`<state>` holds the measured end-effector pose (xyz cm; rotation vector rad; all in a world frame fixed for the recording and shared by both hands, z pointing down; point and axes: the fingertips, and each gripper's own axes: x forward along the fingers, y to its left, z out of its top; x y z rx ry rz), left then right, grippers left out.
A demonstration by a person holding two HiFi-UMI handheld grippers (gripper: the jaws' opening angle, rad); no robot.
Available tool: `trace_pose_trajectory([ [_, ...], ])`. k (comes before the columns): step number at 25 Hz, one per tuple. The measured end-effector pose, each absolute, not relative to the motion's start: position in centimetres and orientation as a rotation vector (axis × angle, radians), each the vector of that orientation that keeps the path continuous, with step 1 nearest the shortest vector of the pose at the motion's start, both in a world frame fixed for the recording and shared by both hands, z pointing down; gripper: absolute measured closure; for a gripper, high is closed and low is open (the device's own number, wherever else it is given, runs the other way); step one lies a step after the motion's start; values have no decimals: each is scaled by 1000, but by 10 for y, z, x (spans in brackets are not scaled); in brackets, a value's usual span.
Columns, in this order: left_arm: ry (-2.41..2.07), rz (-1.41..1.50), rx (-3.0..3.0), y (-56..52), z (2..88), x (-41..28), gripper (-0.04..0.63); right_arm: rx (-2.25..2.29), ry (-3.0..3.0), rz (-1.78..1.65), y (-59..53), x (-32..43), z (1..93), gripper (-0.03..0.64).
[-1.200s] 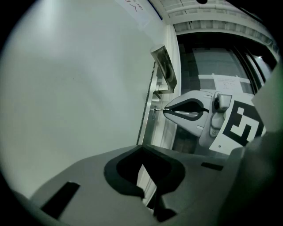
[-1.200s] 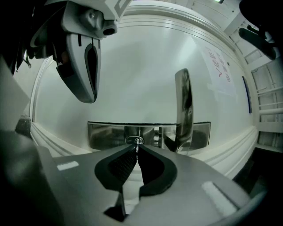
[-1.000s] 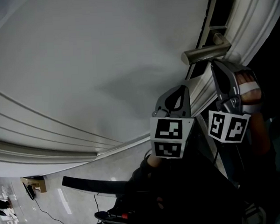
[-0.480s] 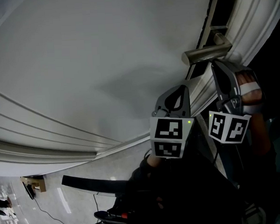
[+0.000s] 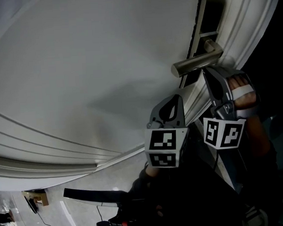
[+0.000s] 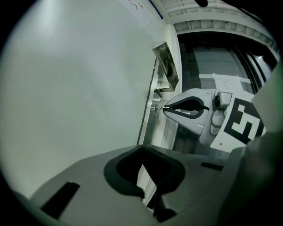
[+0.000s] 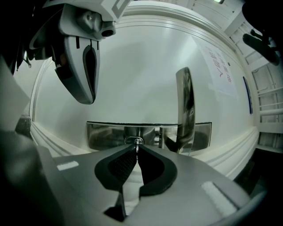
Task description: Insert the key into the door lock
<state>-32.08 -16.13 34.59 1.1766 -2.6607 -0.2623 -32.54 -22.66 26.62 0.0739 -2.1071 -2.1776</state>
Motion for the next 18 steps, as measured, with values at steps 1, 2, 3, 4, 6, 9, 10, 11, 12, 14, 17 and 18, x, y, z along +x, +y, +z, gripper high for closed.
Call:
trace_pose_trajectory([
  [1,-2660,-265,1176,-161,346,-321,595,72,-2105,-2178,-227,-325,266,604],
  [2,-2659,-267,1175,-161,347,-320,595,71,-2103,-2179,-227,-325,266,604],
  [3,-2658,-270,1175,-161,347,-320,595,71,-2102,-2180,-227,-326,266,604],
  [4,-2658,-272,1175,-161,347,-320,595,71,-2101,-2182,-227,-326,266,604],
  [6,-2657,-275,1175,-161,348,-320,595,77,-2098,-2187,-227,-328,266,604],
  [9,-2654,-282,1171,-160,350,-320,595,82,-2087,-2187,-227,-329,267,604],
  [10,-2654,-285,1170,-159,350,-320,595,81,-2086,-2185,-227,-329,267,604],
  [11,-2654,-288,1169,-159,350,-320,595,80,-2085,-2185,-227,-329,267,604],
  [12,-2654,-290,1168,-158,350,-321,595,78,-2084,-2187,-227,-329,267,604],
  [14,-2656,-290,1169,-158,351,-321,595,73,-2086,-2189,-227,-329,267,604],
  [17,-2655,-289,1173,-158,350,-320,595,76,-2086,-2196,-227,-331,267,604],
  [18,-2654,-289,1175,-158,349,-319,595,79,-2082,-2198,-227,-332,266,604],
])
